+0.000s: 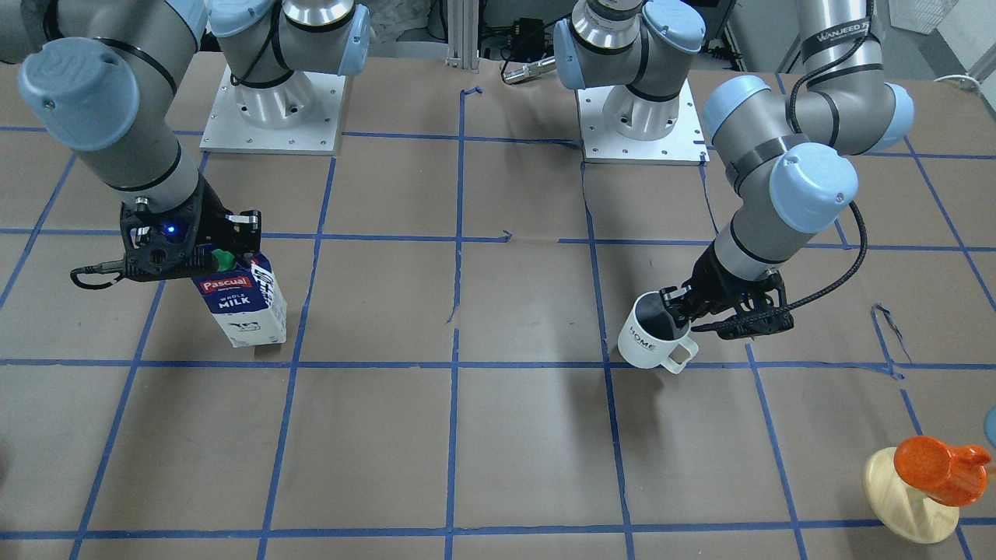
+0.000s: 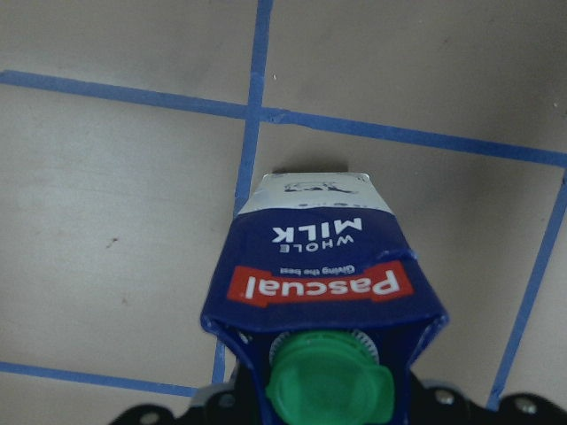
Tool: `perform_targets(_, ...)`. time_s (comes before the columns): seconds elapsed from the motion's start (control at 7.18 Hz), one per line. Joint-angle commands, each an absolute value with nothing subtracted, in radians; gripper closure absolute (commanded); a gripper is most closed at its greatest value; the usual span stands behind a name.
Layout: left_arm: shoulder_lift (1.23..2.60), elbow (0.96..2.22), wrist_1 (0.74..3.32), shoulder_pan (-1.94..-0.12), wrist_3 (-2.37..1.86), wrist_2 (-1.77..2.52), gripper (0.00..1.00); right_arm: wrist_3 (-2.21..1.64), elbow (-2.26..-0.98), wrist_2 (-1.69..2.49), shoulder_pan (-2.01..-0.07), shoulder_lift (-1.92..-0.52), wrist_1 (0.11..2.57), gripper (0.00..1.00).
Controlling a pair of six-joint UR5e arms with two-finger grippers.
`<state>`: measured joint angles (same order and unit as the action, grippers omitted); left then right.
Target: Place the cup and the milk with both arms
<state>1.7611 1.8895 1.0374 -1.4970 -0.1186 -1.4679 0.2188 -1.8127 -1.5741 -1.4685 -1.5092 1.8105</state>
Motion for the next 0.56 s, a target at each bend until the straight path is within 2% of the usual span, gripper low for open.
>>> perform_targets(0.0,1.778,1.826,1.025,-1.723,-0.374,-1.462,1.00,0.125,-1.801,-1.495,-1.476,-1.512,1.805,0.63)
perform_targets(0.14,1.790,1.828,1.028,-1.802,-0.420,-1.469,1.00,0.088,-1.802,-1.479,-1.495,-1.513,1.807,0.63)
perform_targets(0.42,1.845,1.832,1.026,-1.844,-0.475,-1.486,1.00,0.016,-1.784,-1.479,-1.555,-1.508,1.816,0.63)
